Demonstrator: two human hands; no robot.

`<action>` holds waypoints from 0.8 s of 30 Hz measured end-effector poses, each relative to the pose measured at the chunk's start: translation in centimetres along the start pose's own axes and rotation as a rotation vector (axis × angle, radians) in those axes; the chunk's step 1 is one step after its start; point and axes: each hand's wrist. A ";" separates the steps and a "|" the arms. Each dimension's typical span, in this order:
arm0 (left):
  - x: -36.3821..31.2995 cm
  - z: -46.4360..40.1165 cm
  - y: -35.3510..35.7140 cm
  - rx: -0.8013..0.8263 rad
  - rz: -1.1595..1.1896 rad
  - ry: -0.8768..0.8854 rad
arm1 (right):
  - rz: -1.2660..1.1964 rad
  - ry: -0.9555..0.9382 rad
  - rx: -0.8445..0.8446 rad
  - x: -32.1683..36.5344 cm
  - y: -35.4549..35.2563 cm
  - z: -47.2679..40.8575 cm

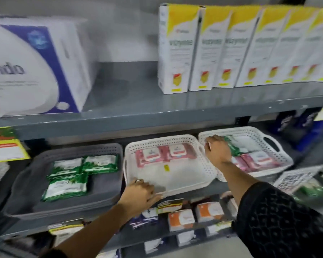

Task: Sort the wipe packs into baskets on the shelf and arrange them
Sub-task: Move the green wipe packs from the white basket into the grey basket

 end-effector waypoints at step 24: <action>-11.1 -12.5 -0.8 0.357 -0.016 -0.076 | 0.059 0.346 0.338 -15.6 2.3 -5.3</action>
Point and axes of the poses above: each hand's wrist, its own z-axis away from the middle knuckle, its own y-axis out of the palm, x = y × z, and after that the axes turned 14 degrees about x, right-handed
